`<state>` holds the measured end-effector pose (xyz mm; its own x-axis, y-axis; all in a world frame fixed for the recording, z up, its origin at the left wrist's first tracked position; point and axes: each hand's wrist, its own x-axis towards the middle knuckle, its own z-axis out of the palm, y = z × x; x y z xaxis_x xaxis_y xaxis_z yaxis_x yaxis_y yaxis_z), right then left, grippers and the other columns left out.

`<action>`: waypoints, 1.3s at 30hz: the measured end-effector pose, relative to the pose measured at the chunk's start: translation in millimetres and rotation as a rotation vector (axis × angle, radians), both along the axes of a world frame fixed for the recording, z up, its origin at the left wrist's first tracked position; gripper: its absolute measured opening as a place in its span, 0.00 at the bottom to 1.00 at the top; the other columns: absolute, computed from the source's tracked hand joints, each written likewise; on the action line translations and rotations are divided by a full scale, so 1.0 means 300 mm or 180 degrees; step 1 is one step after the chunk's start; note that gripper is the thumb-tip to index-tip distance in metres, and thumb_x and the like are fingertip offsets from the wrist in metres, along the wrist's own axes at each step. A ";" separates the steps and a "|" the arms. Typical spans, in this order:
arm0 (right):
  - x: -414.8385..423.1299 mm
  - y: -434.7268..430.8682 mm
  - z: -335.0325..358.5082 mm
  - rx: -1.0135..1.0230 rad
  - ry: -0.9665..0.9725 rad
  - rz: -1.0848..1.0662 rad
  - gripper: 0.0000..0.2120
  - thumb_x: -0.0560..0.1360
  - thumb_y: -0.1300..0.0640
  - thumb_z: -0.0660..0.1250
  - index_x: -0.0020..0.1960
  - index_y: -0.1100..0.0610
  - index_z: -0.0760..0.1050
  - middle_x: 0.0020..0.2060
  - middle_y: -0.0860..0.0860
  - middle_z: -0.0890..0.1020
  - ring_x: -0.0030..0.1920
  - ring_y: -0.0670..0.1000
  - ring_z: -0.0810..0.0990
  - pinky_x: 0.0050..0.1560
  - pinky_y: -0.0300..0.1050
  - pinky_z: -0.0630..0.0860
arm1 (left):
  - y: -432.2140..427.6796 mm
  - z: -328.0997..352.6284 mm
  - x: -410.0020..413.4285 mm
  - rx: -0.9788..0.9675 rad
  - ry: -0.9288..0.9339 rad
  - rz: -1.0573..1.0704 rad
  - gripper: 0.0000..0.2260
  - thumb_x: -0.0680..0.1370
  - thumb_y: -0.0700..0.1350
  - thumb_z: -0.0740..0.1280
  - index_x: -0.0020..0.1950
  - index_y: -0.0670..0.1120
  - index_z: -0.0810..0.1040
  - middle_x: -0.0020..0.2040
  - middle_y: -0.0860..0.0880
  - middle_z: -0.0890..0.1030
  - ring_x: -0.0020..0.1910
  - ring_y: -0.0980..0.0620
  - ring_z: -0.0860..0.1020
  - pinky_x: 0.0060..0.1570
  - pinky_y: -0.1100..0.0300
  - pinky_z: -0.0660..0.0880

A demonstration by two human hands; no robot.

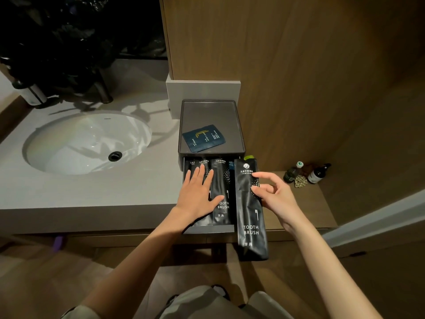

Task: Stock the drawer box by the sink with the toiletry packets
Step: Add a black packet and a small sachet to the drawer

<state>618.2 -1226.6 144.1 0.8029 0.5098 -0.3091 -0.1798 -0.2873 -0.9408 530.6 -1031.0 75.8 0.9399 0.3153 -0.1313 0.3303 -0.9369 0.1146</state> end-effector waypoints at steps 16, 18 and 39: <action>0.059 0.110 -0.029 -0.1026 -0.0926 -0.0068 0.14 0.73 0.63 0.69 0.49 0.44 0.79 0.32 0.51 0.82 0.32 0.44 0.77 0.56 0.46 0.75 | 0.066 0.013 0.075 0.0641 0.0058 -0.1223 0.33 0.73 0.71 0.41 0.76 0.61 0.51 0.79 0.51 0.46 0.77 0.43 0.41 0.70 0.33 0.40; 0.069 0.093 -0.046 -0.1069 -0.0916 -0.0109 0.17 0.73 0.64 0.68 0.46 0.40 0.80 0.37 0.53 0.85 0.37 0.50 0.82 0.57 0.54 0.78 | 0.085 0.018 0.098 0.0788 0.0117 -0.1530 0.37 0.71 0.74 0.40 0.76 0.60 0.53 0.79 0.52 0.48 0.77 0.43 0.42 0.72 0.36 0.39; 0.054 0.182 -0.050 -0.1391 -0.1164 0.0067 0.15 0.76 0.65 0.63 0.55 0.49 0.81 0.38 0.52 0.80 0.31 0.46 0.75 0.31 0.29 0.68 | 0.137 0.006 0.040 0.0864 0.0015 -0.1697 0.41 0.71 0.73 0.37 0.78 0.52 0.48 0.79 0.51 0.48 0.78 0.48 0.45 0.74 0.41 0.42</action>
